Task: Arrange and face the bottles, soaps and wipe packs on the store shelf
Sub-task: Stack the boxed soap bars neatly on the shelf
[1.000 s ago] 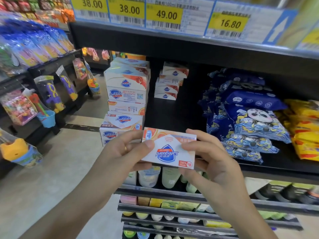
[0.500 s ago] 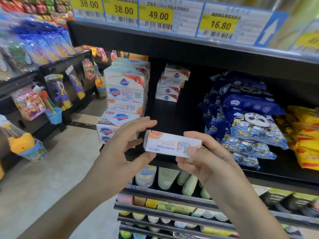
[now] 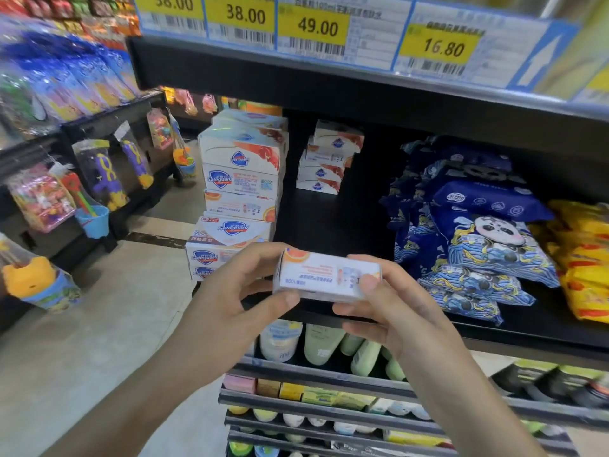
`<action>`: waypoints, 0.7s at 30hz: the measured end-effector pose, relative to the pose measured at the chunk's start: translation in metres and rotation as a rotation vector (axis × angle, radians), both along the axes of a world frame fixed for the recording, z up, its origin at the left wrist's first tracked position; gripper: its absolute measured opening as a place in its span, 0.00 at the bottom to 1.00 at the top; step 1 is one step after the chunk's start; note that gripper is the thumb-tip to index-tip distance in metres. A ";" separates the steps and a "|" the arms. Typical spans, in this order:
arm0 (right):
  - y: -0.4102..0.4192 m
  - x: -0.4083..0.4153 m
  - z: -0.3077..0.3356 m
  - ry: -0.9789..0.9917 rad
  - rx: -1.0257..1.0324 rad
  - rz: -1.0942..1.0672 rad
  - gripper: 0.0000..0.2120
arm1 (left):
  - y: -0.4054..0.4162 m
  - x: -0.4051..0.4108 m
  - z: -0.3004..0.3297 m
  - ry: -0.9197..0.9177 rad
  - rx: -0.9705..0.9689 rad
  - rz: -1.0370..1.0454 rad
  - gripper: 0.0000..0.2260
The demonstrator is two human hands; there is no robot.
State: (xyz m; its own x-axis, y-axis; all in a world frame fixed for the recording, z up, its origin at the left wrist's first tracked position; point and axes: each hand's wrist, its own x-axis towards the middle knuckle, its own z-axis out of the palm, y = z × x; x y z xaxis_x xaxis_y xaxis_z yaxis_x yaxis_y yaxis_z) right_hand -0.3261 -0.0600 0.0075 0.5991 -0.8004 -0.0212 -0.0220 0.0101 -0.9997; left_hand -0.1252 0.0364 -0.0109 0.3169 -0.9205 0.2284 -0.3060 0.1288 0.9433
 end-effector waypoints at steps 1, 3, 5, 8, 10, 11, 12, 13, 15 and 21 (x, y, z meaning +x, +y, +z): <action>0.000 0.001 0.001 0.006 -0.009 -0.008 0.13 | -0.001 0.002 0.001 0.010 0.004 -0.010 0.18; 0.001 0.005 0.003 0.008 -0.013 -0.020 0.13 | -0.002 0.008 0.002 0.023 0.017 -0.018 0.18; 0.001 0.009 0.003 0.011 -0.006 -0.031 0.12 | -0.003 0.014 0.002 0.029 0.045 -0.028 0.18; 0.004 0.015 0.001 0.006 -0.012 -0.048 0.11 | -0.005 0.019 0.005 0.039 0.088 -0.061 0.17; 0.005 0.018 0.000 -0.024 -0.057 -0.082 0.18 | -0.007 0.020 0.007 0.069 0.111 -0.094 0.17; 0.006 0.017 -0.001 -0.044 -0.090 -0.103 0.21 | -0.009 0.019 0.008 0.094 0.127 -0.106 0.17; 0.007 0.016 -0.001 -0.061 -0.130 -0.118 0.23 | -0.011 0.019 0.008 0.121 0.143 -0.111 0.18; 0.007 0.014 -0.001 -0.073 -0.177 -0.117 0.26 | -0.013 0.019 0.008 0.151 0.157 -0.111 0.19; 0.008 0.010 -0.003 -0.062 -0.276 -0.083 0.31 | -0.016 0.018 0.010 0.212 0.185 -0.104 0.20; -0.003 0.000 -0.006 0.053 -0.522 -0.010 0.24 | -0.025 0.013 0.014 0.300 0.257 -0.043 0.20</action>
